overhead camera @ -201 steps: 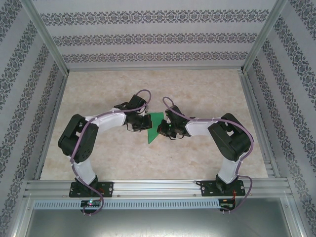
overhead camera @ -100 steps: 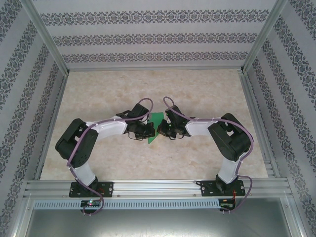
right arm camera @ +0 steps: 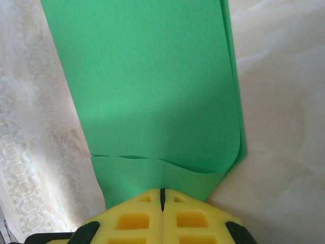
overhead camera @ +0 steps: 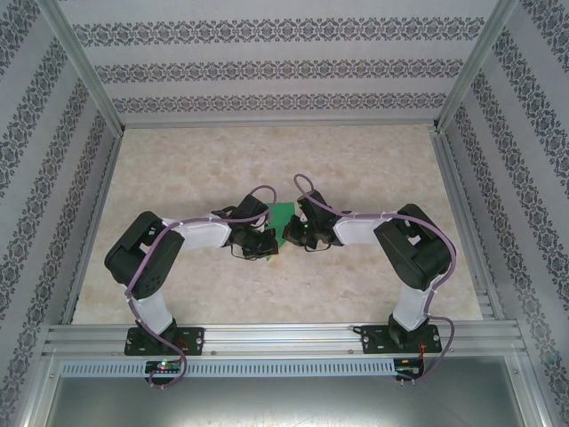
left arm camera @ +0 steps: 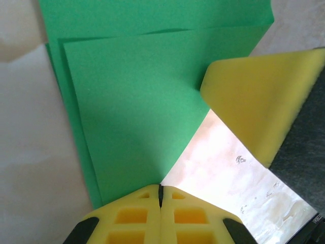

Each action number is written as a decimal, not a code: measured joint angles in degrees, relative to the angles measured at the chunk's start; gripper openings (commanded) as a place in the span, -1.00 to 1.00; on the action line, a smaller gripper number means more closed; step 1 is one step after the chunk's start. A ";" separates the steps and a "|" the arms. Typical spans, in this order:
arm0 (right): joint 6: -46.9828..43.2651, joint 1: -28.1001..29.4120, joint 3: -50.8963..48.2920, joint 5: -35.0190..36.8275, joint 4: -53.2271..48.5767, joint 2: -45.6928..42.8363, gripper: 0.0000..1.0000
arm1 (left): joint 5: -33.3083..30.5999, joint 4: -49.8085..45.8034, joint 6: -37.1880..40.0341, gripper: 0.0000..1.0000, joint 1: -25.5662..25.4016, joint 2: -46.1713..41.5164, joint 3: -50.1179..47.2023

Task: Fold a paper plane with a square sheet of paper (pick it up from the middle)
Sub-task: Third fold the triangle at the center of the table.

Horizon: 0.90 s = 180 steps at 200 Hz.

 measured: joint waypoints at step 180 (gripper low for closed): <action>-0.52 -0.04 0.22 -0.68 0.74 0.42 -1.00 | -4.28 -2.40 0.22 -1.00 0.04 -2.03 -0.87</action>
